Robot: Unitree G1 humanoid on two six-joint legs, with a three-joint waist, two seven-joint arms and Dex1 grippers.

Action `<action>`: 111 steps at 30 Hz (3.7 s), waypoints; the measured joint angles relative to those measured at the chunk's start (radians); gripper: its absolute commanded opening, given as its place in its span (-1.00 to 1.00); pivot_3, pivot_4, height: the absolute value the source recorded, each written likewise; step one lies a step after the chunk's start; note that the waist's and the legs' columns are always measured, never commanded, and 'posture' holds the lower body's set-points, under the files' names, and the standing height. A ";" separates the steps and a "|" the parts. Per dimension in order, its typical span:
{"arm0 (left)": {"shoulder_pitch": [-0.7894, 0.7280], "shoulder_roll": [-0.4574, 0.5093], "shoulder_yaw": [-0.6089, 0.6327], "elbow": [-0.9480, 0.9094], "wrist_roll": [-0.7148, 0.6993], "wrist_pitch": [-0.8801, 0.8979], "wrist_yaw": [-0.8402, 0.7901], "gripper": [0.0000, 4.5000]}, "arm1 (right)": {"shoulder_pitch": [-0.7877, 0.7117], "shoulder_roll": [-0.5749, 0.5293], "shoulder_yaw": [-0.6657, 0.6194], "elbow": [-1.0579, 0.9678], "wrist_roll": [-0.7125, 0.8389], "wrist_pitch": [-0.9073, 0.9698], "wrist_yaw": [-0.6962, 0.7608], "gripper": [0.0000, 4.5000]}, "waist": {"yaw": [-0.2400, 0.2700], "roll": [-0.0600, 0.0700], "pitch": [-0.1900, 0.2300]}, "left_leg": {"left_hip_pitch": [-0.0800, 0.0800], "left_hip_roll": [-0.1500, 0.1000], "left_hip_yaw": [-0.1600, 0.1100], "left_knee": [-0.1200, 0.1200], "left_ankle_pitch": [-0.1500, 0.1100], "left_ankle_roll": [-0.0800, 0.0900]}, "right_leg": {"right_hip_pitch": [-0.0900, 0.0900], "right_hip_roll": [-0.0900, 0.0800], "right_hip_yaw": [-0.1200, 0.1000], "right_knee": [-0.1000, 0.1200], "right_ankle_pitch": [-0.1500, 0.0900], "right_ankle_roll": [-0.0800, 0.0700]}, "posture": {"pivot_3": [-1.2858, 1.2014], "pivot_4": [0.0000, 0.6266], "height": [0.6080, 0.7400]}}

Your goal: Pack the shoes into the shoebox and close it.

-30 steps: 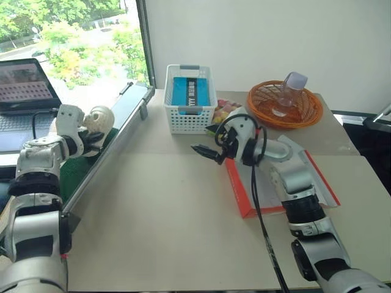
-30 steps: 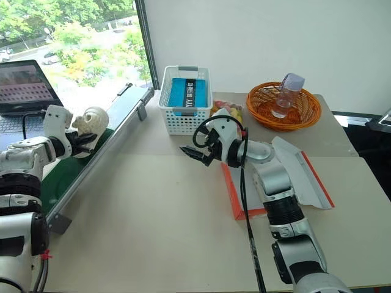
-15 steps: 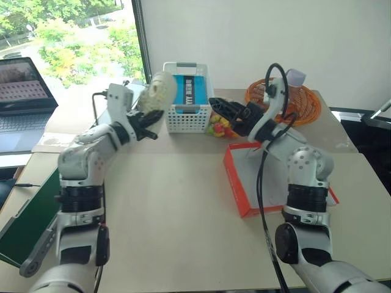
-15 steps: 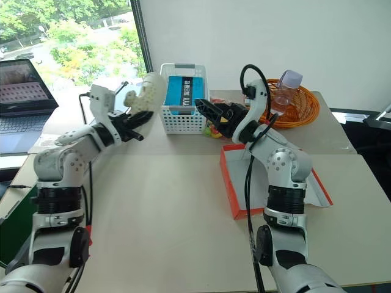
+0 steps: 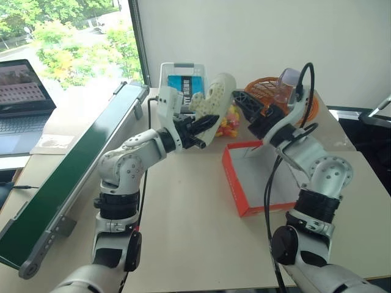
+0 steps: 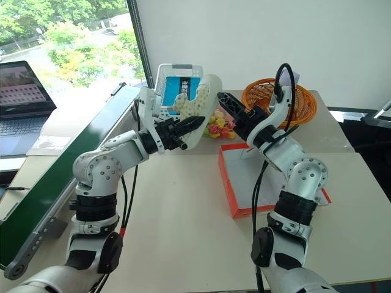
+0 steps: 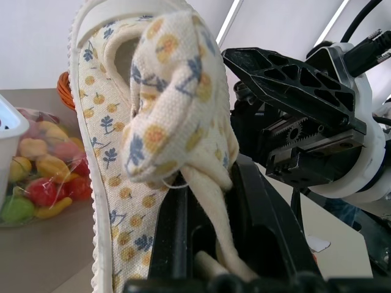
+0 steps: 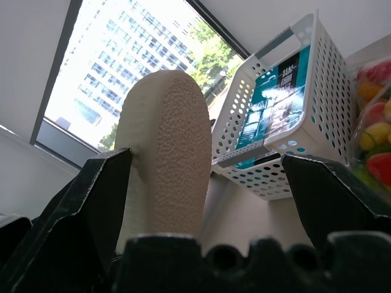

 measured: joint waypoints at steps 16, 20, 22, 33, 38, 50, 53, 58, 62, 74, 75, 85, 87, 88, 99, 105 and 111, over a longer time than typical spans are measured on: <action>0.009 0.021 -0.069 0.001 0.001 -0.007 -0.037 -0.99 | -0.011 -0.065 0.032 -0.024 0.186 0.005 -0.107 1.00 | 0.003 0.000 0.000 | 0.000 0.000 0.000 0.000 0.000 0.000 | 0.000 0.000 0.000 -0.001 0.000 0.000 | 0.03 -0.52 1.00; 0.009 0.021 -0.072 0.000 0.001 -0.007 -0.037 -1.00 | 0.001 -0.062 0.074 -0.026 0.189 0.000 -0.110 0.77 | 0.003 0.000 0.000 | 0.000 0.000 0.000 0.000 0.000 0.000 | 0.000 0.000 0.000 -0.001 0.000 0.000 | 0.03 -0.52 1.00; 0.009 0.022 -0.072 -0.002 0.001 -0.007 -0.037 -1.00 | 0.024 -0.062 0.090 -0.026 0.188 -0.004 -0.109 0.51 | 0.004 0.000 0.000 | 0.000 0.000 0.000 0.000 0.000 0.000 | 0.000 0.000 0.000 -0.001 0.000 0.000 | 0.03 -0.52 1.00; 0.009 0.041 -0.082 -0.008 0.001 -0.001 -0.037 -1.00 | 0.044 -0.066 0.131 -0.026 0.193 -0.029 -0.108 -0.75 | 0.004 0.000 0.000 | 0.000 0.000 -0.001 0.000 0.000 0.000 | 0.000 0.000 0.000 -0.001 0.000 0.000 | 0.03 -0.52 1.00; 0.009 0.054 -0.070 -0.008 -0.011 -0.004 -0.049 -0.28 | 0.044 -0.088 0.144 -0.018 0.191 -0.030 -0.104 -0.77 | 0.004 0.000 0.000 | 0.000 0.000 -0.001 0.000 0.000 0.000 | 0.000 0.000 0.000 -0.001 0.000 0.000 | 0.03 -0.52 1.00; 0.068 0.387 0.032 -0.089 -0.119 0.005 -0.254 0.28 | -0.180 -0.365 0.130 0.017 0.236 0.048 -0.192 -0.77 | 0.002 0.006 0.004 | -0.001 0.000 0.000 -0.001 0.000 0.000 | -0.002 0.000 0.001 -0.001 0.000 0.000 | 0.03 -0.52 1.00; 0.102 0.413 0.027 -0.101 -0.116 -0.006 -0.287 0.28 | -0.241 -0.509 0.146 0.020 0.259 0.142 -0.141 -0.77 | 0.011 0.006 0.004 | -0.001 0.000 0.000 -0.001 0.000 0.000 | 0.001 0.000 0.000 -0.004 -0.001 0.000 | 0.03 -0.52 1.00; 0.128 0.396 -0.030 -0.111 -0.092 -0.049 -0.291 0.28 | -0.175 -0.702 0.310 0.024 0.202 0.280 0.094 -0.77 | 0.012 0.006 0.004 | -0.001 0.000 0.000 0.000 0.000 0.001 | 0.003 -0.001 0.000 -0.005 0.000 0.000 | 0.03 -0.52 1.00; 0.146 0.371 -0.055 -0.119 -0.076 -0.072 -0.279 0.28 | -0.073 -0.761 0.450 0.089 0.074 0.298 0.259 -0.77 | 0.009 0.005 0.004 | 0.000 0.000 0.000 0.001 0.000 0.001 | 0.003 0.000 0.000 -0.005 0.000 0.000 | 0.03 -0.52 1.00; 0.208 0.342 -0.056 -0.173 -0.079 -0.084 -0.205 0.28 | -0.020 -0.771 0.596 0.332 -0.279 0.159 0.568 -0.77 | 0.010 0.005 0.004 | -0.001 0.000 0.001 0.002 0.000 0.001 | 0.002 0.000 0.001 -0.005 0.000 0.001 | 0.03 -0.52 1.00; 0.209 0.342 -0.055 -0.177 -0.079 -0.084 -0.202 0.28 | -0.020 -0.771 0.611 0.344 -0.299 0.152 0.587 -0.77 | 0.010 0.005 0.004 | -0.001 0.000 0.001 0.002 0.000 0.001 | 0.002 0.000 0.001 -0.005 0.000 0.001 | 0.03 -0.52 1.00; 0.248 0.332 -0.053 -0.191 -0.076 -0.095 -0.174 0.28 | -0.049 -0.781 0.820 0.519 -0.597 -0.040 0.840 -0.77 | 0.010 0.005 0.004 | 0.000 0.000 0.001 0.002 0.000 0.001 | 0.002 0.000 0.001 -0.005 0.000 0.001 | 0.03 -0.52 1.00; 0.258 0.331 -0.053 -0.205 -0.076 -0.095 -0.171 0.28 | -0.070 -0.773 0.841 0.557 -0.644 -0.077 0.873 -0.77 | 0.009 0.006 0.004 | 0.000 0.000 0.001 0.003 0.000 0.001 | 0.002 0.000 0.001 -0.005 0.000 0.001 | 0.03 -0.52 1.00; 0.266 0.332 -0.053 -0.211 -0.077 -0.096 -0.170 0.28 | -0.089 -0.768 0.855 0.581 -0.672 -0.101 0.895 -0.77 | 0.009 0.006 0.004 | 0.000 0.000 0.001 0.003 0.000 0.001 | 0.002 0.000 0.001 -0.005 0.000 0.001 | 0.03 -0.52 1.00; 0.285 0.324 -0.052 -0.227 -0.077 -0.101 -0.156 0.28 | -0.204 -0.717 0.910 0.759 -0.893 -0.309 1.044 -0.77 | 0.009 0.006 0.004 | 0.000 -0.001 0.001 0.003 0.000 0.001 | 0.002 0.000 0.001 -0.004 0.000 0.001 | 0.03 -0.52 1.00; 0.304 0.322 -0.052 -0.254 -0.078 -0.102 -0.139 0.28 | -0.217 -0.675 0.920 0.875 -0.997 -0.460 1.078 -0.77 | 0.011 0.006 0.004 | 0.000 -0.001 0.000 0.003 0.000 0.001 | 0.004 0.000 0.000 -0.004 0.000 0.001 | 0.03 -0.52 1.00; 0.304 0.322 -0.052 -0.266 -0.081 -0.102 -0.123 0.30 | -0.218 -0.650 0.902 0.955 -1.044 -0.545 1.091 -0.35 | 0.015 0.005 0.004 | 0.007 -0.001 -0.001 0.003 0.000 0.001 | 0.012 0.000 -0.002 -0.005 0.000 0.001 | 0.03 -0.52 1.00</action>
